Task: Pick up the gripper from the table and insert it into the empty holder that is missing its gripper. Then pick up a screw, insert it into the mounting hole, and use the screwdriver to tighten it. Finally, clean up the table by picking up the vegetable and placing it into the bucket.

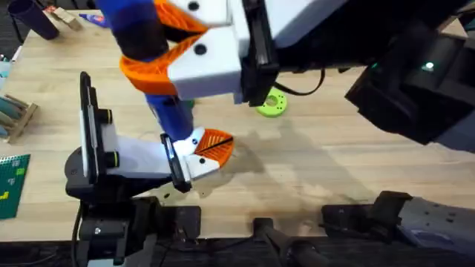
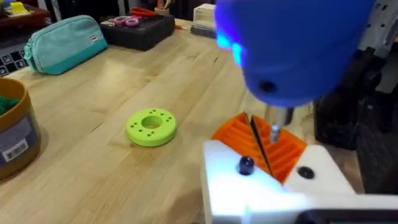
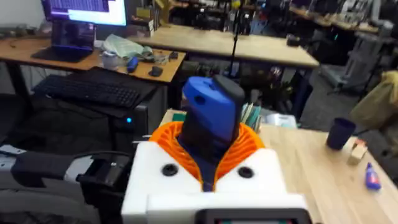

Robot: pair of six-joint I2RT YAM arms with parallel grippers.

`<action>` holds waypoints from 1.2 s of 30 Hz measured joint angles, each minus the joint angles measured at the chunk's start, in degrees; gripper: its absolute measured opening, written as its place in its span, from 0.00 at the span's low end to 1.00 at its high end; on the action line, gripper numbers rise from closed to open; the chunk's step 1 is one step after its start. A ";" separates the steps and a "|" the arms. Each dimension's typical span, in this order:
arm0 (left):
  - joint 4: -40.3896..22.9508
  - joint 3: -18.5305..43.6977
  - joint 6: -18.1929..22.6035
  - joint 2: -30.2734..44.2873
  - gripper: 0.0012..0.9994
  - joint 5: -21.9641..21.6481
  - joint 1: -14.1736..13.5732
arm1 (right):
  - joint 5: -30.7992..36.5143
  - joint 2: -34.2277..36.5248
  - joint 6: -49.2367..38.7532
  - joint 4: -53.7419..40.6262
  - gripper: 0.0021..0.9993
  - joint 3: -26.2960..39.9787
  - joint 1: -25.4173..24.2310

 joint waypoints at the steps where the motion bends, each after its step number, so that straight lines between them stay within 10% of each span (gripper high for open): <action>1: 0.00 0.00 0.00 0.00 0.01 -0.01 0.00 | 0.00 0.11 0.01 -0.61 0.05 0.00 0.01; 36: 0.00 0.00 -0.01 0.00 0.01 -0.01 0.00 | 0.08 0.21 -5.63 -4.58 0.05 -0.08 0.01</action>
